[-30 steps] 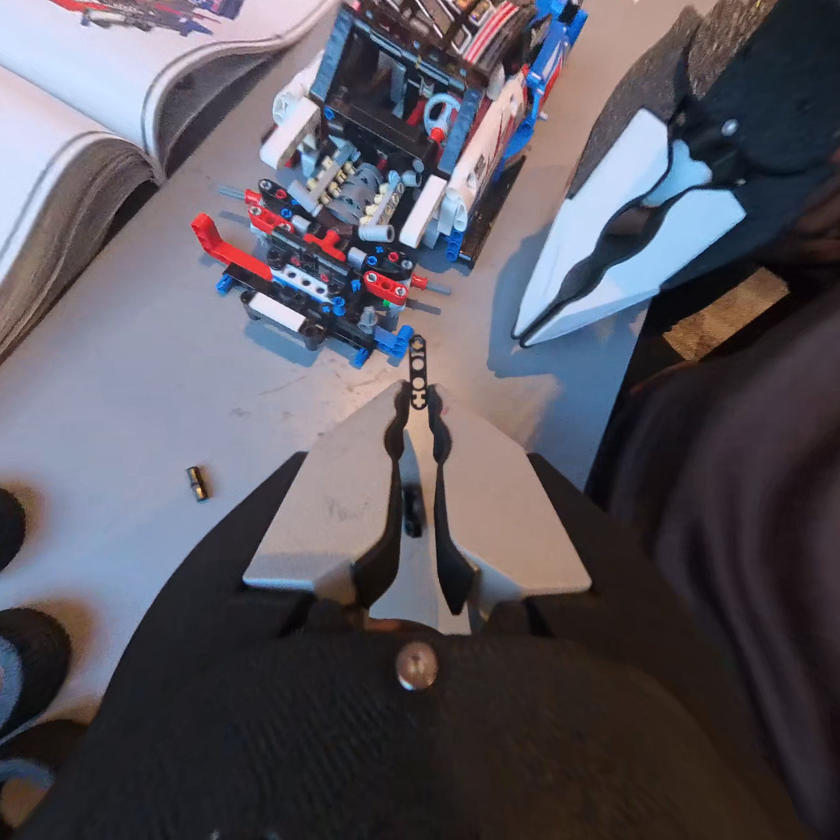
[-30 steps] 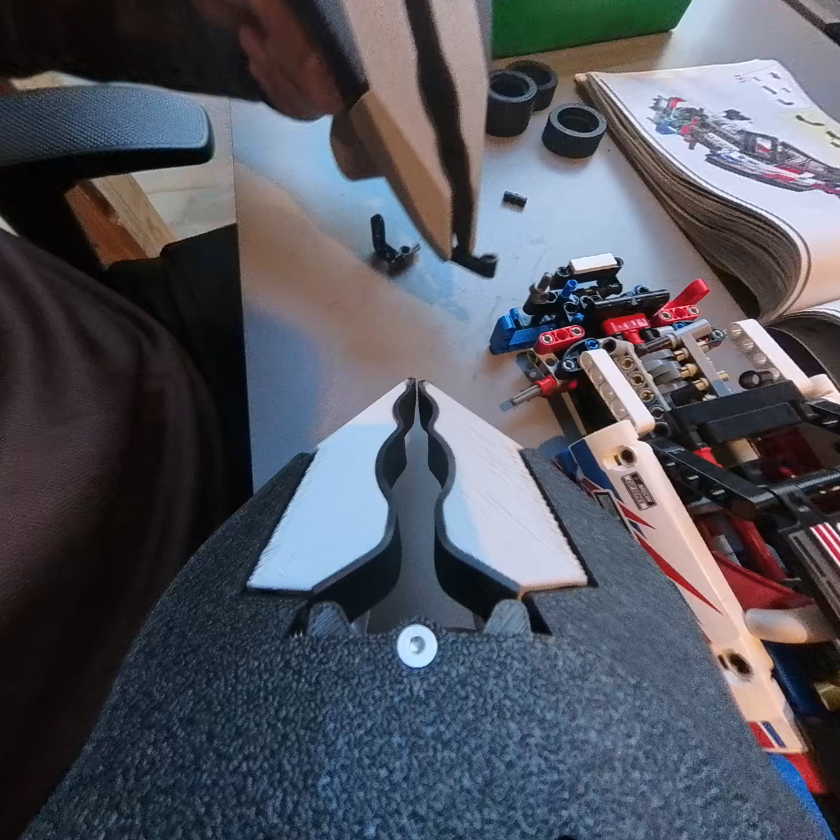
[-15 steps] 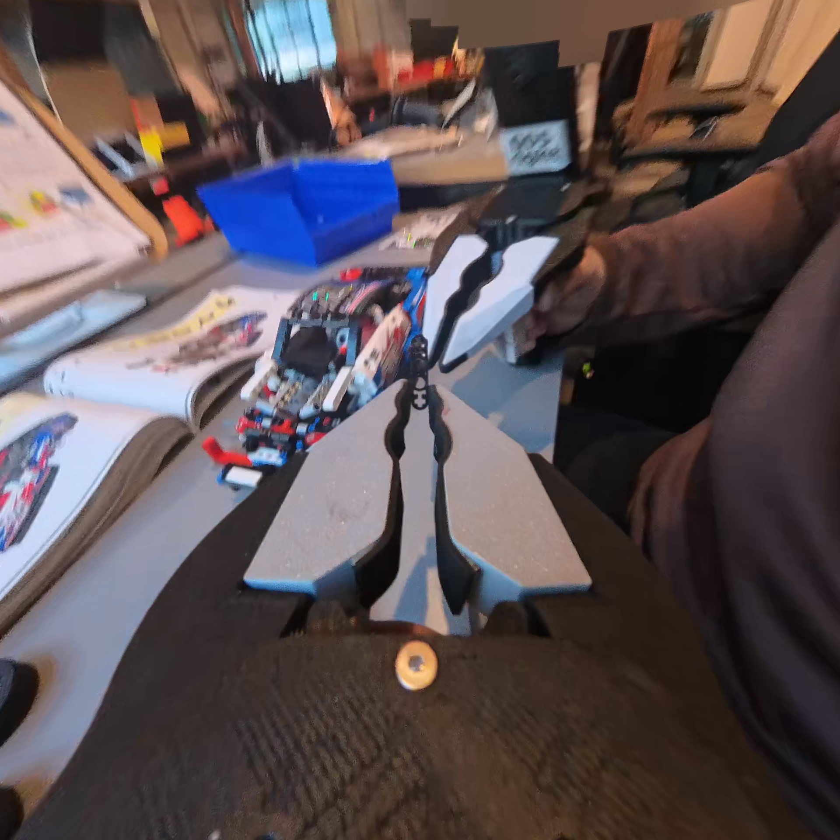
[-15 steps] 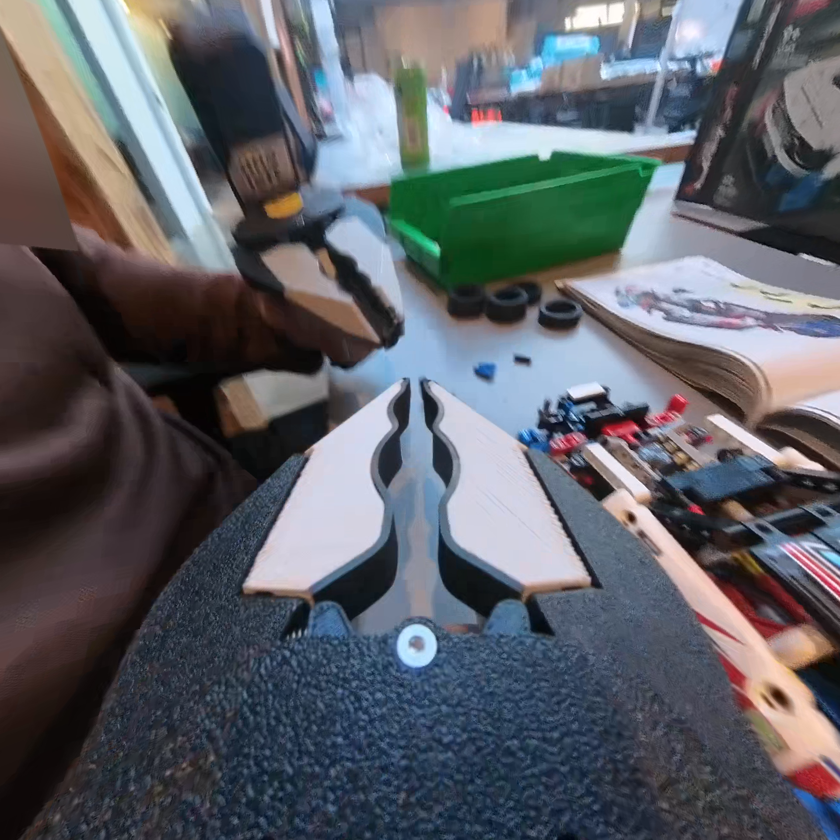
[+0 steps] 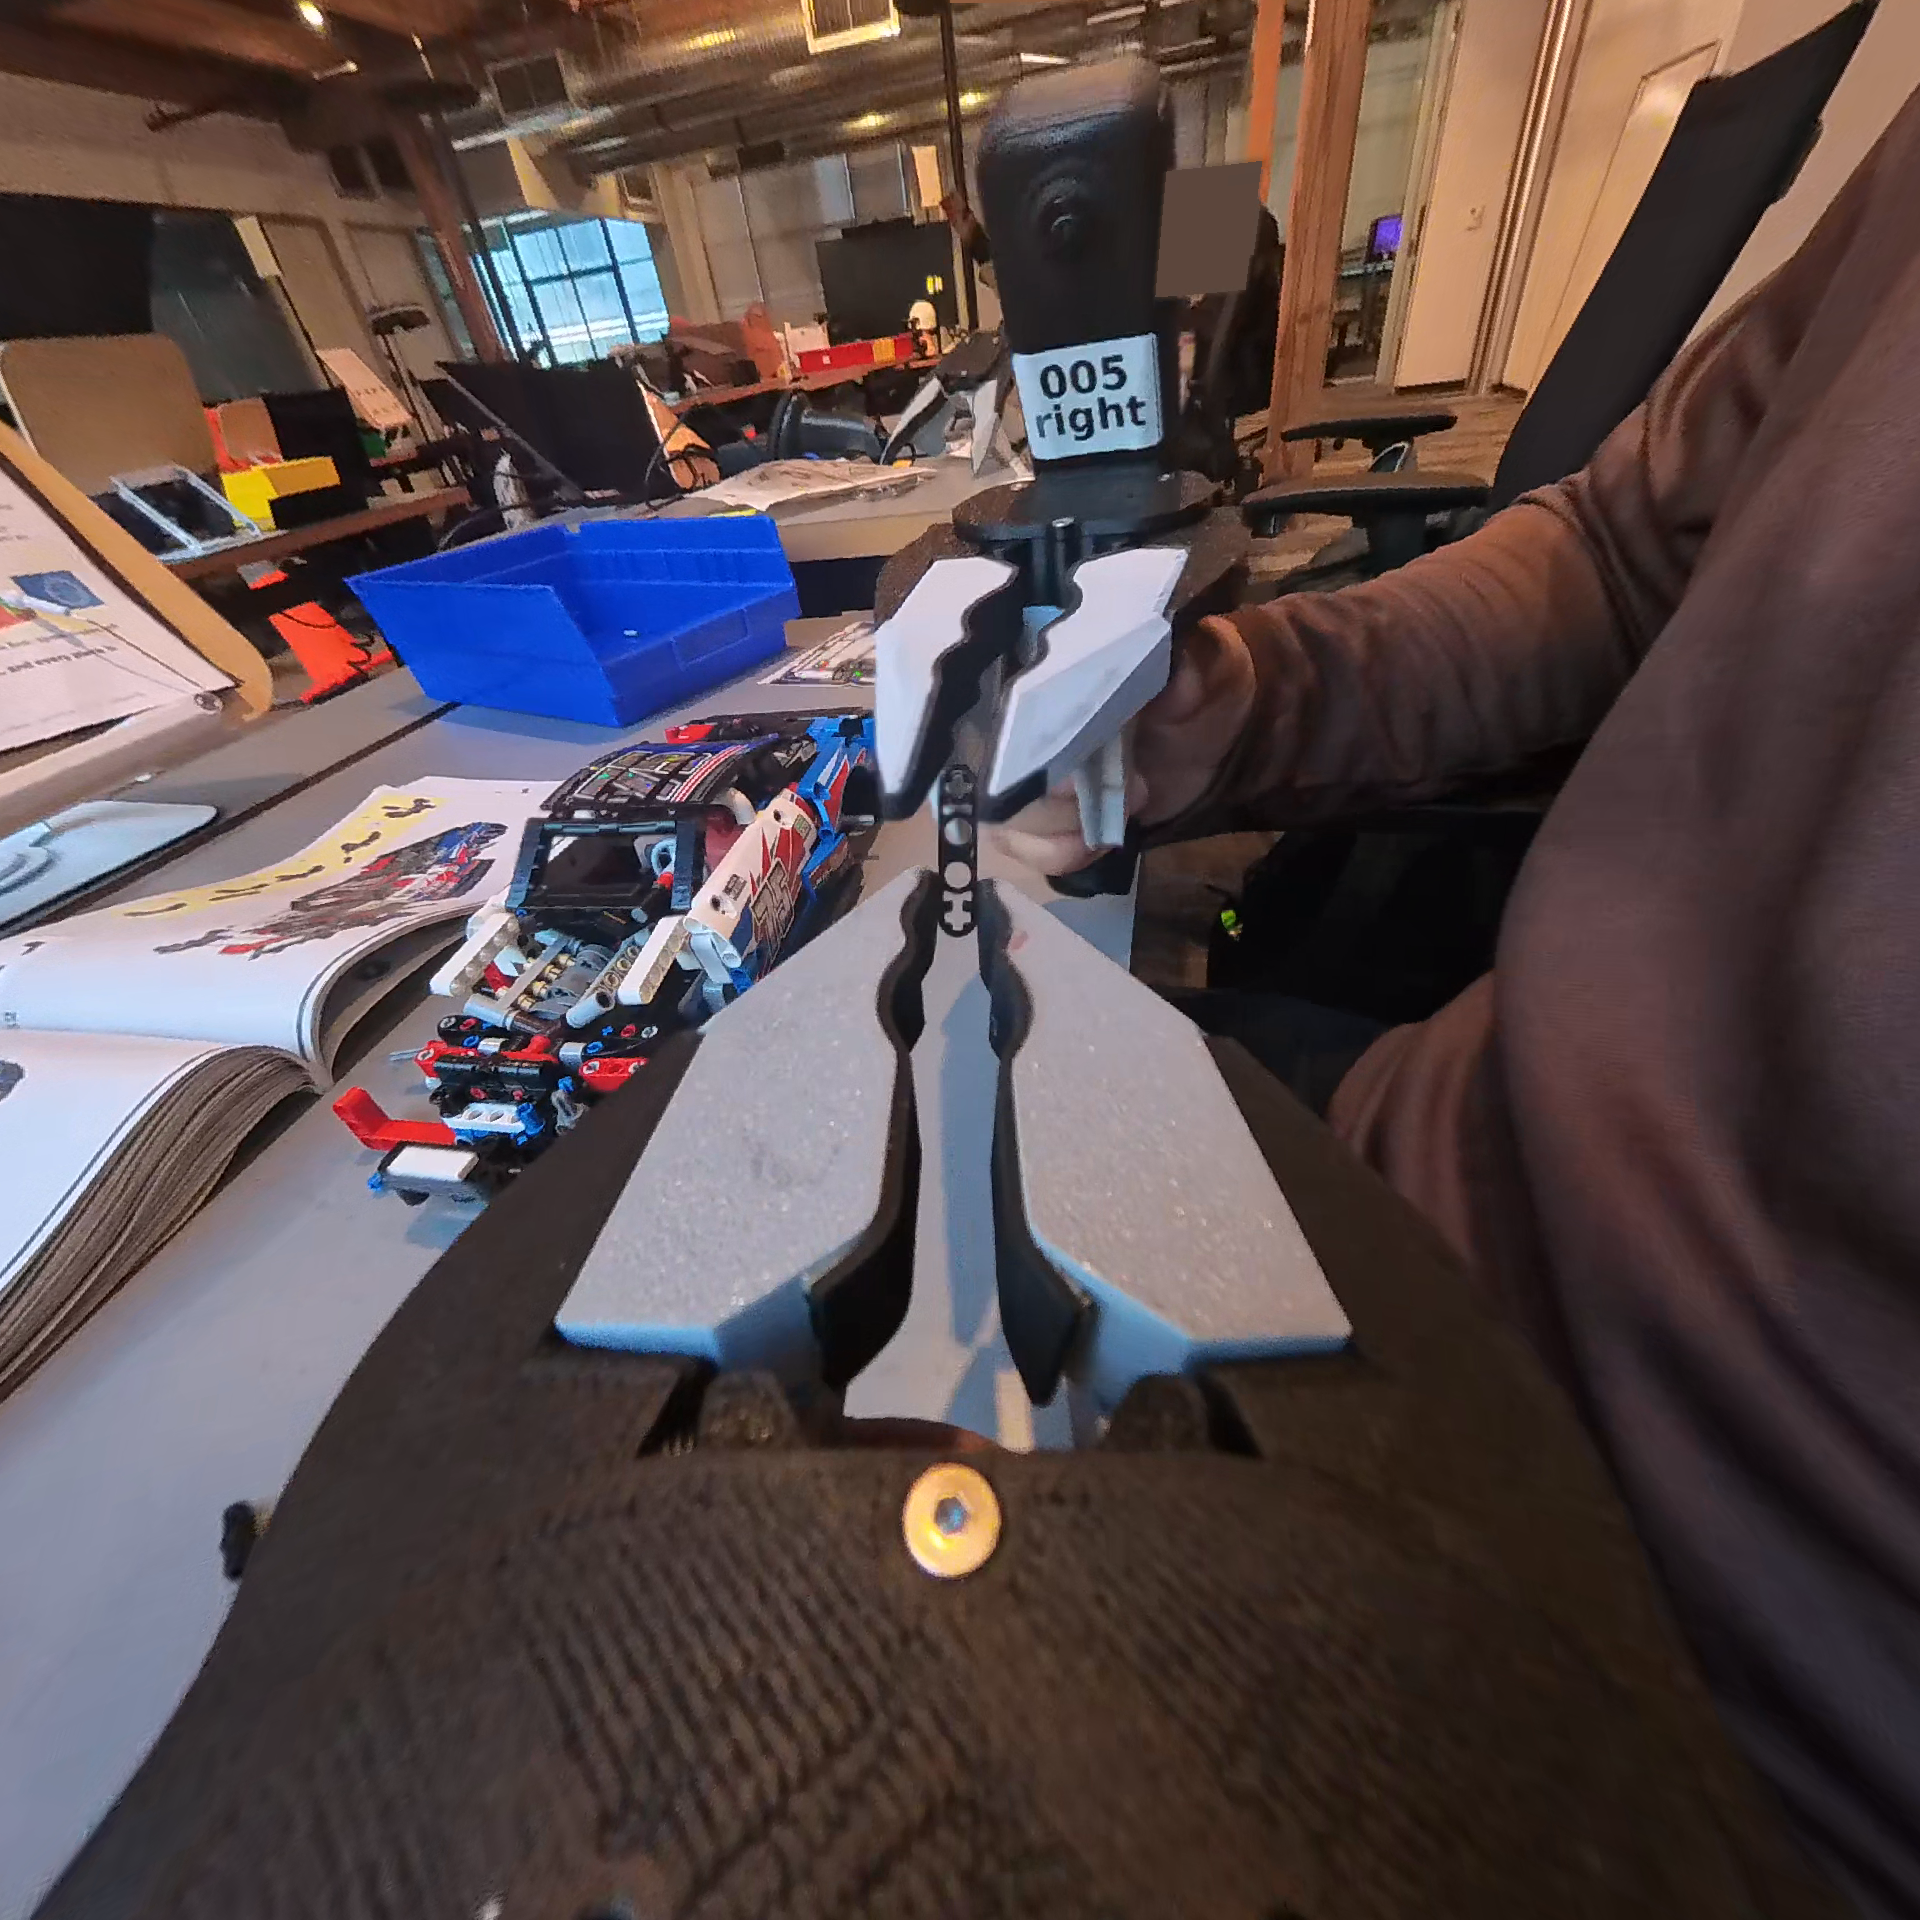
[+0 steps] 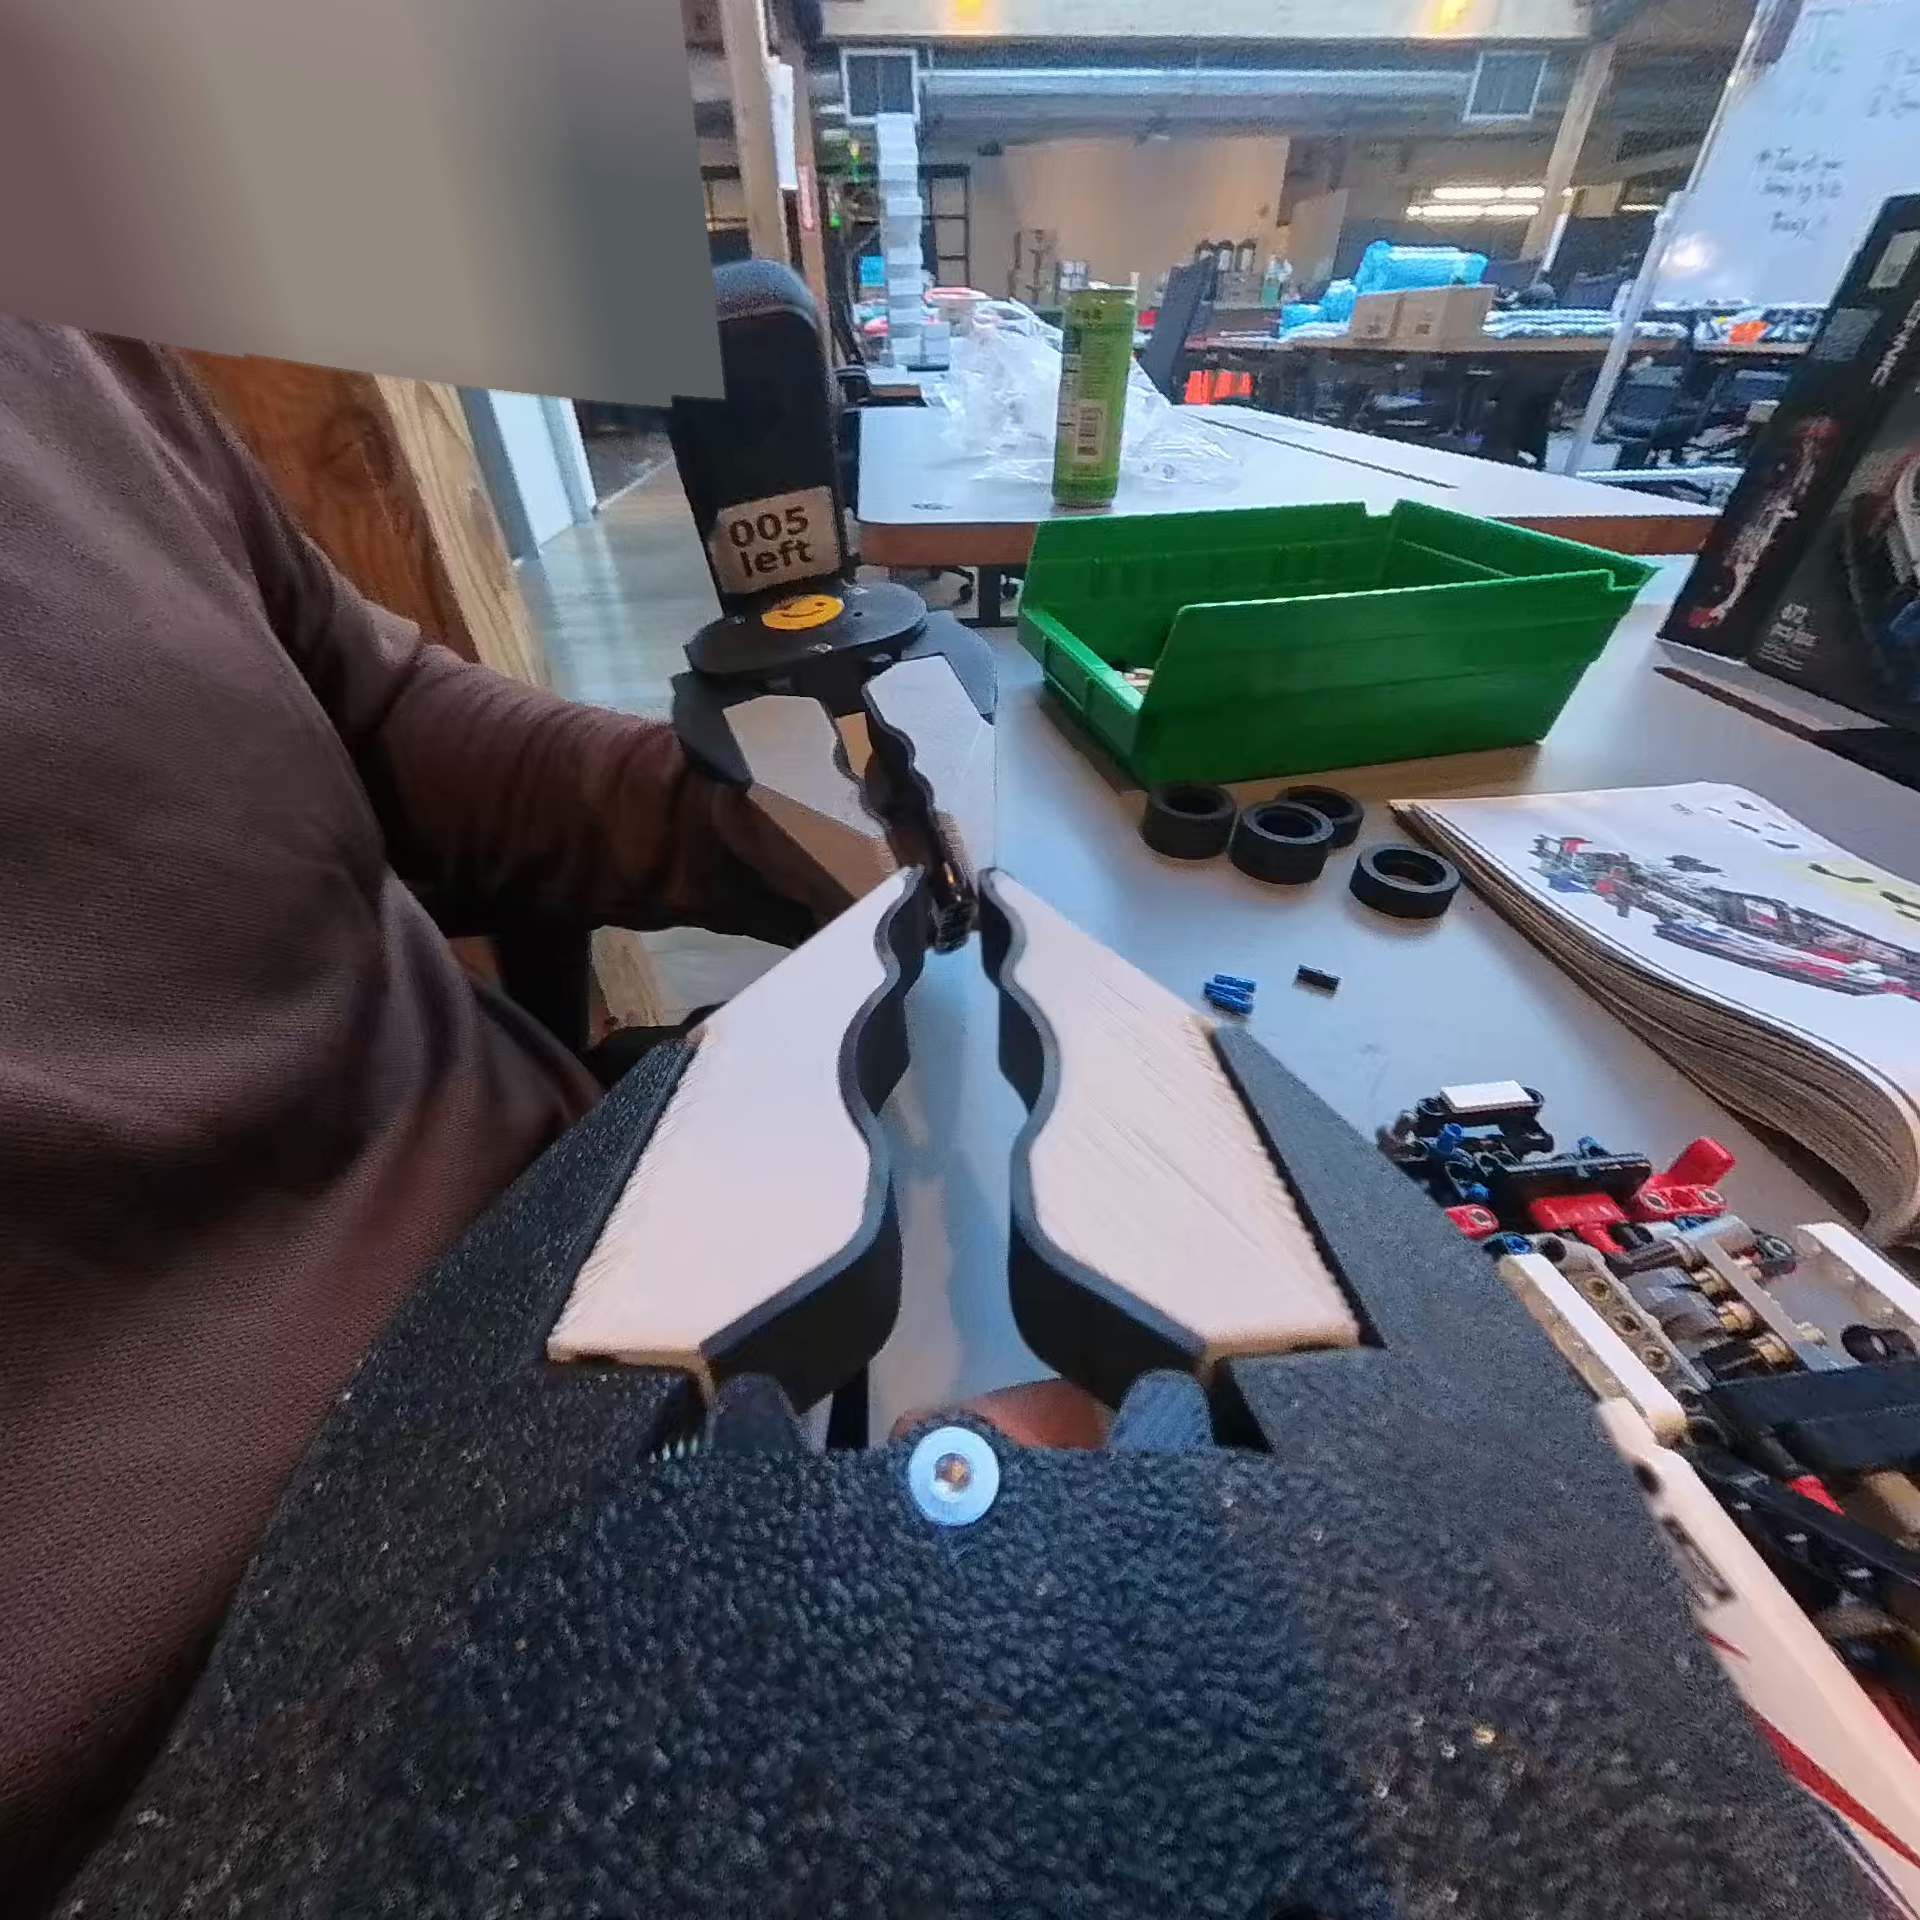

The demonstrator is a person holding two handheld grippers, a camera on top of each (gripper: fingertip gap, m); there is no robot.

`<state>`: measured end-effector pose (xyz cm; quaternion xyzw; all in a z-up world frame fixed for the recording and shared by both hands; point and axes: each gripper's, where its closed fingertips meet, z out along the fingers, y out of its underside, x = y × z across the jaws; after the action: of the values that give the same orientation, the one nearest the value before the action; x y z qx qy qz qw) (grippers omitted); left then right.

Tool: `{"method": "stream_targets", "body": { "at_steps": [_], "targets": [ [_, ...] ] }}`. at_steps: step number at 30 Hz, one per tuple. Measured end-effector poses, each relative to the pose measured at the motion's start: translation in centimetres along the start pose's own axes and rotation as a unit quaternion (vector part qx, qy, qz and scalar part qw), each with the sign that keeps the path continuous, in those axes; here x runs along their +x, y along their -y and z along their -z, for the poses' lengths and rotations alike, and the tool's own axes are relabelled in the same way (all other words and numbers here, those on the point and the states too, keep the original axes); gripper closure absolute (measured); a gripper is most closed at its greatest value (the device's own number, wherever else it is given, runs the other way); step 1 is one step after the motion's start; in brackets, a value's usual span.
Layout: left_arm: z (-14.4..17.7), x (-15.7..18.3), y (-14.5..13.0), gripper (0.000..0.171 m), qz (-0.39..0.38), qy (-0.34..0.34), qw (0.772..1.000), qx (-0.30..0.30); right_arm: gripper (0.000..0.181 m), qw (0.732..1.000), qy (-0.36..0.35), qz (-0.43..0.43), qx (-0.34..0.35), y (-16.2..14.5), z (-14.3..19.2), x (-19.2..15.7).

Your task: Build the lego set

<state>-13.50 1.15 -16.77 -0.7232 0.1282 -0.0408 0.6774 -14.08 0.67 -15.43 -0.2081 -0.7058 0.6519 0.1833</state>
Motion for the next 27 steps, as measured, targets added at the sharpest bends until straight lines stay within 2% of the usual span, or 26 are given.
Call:
{"method": "stream_targets", "body": {
  "at_steps": [5, 8, 9, 11, 12, 14, 17, 19, 22, 24, 27],
  "targets": [
    [0.2, 0.3, -0.1, 0.167, 0.009, -0.007, 1.0, 0.005, 0.173, 1.0, 0.013, 0.017, -0.002, 0.1, -0.2, -0.5],
    [0.1, 0.3, -0.1, 0.167, 0.047, -0.01, 0.999, 0.007, 0.174, 1.0, 0.003, 0.027, -0.003, 0.0, -0.1, -0.2],
    [0.2, 0.1, -0.4, 0.167, 0.061, -0.005, 0.998, -0.002, 0.174, 0.999, -0.01, 0.039, -0.012, -0.4, -0.1, 0.0],
    [1.4, -0.8, -2.1, 0.152, 0.059, 0.026, 0.997, -0.048, 0.174, 0.995, -0.053, 0.075, -0.046, -1.6, -0.2, 1.0],
    [2.5, -1.7, -3.1, 0.148, 0.059, 0.053, 0.994, -0.07, 0.174, 0.989, -0.077, 0.099, -0.075, -2.5, -0.2, 1.7],
    [4.8, -3.4, -5.4, 0.152, 0.095, 0.091, 0.984, -0.123, 0.173, 0.969, -0.128, 0.156, -0.141, -4.7, -0.2, 3.2],
    [7.0, -5.8, -9.2, 0.145, 0.171, 0.144, 0.949, -0.222, 0.173, 0.936, -0.157, 0.232, -0.214, -7.4, -0.6, 4.1],
    [6.7, -5.7, -10.3, 0.14, 0.193, 0.137, 0.937, -0.257, 0.173, 0.912, -0.17, 0.283, -0.244, -8.3, -1.0, 4.6],
    [6.0, -5.9, -12.0, 0.14, 0.16, 0.149, 0.922, -0.318, 0.173, 0.885, -0.189, 0.335, -0.264, -8.7, -1.1, 5.0],
    [5.5, -6.1, -12.4, 0.144, 0.149, 0.149, 0.92, -0.332, 0.173, 0.877, -0.189, 0.345, -0.275, -9.1, -1.1, 4.9],
    [4.8, -6.3, -11.8, 0.153, 0.153, 0.144, 0.926, -0.315, 0.173, 0.861, -0.187, 0.366, -0.299, -10.1, -1.0, 4.8]
  ]
}}
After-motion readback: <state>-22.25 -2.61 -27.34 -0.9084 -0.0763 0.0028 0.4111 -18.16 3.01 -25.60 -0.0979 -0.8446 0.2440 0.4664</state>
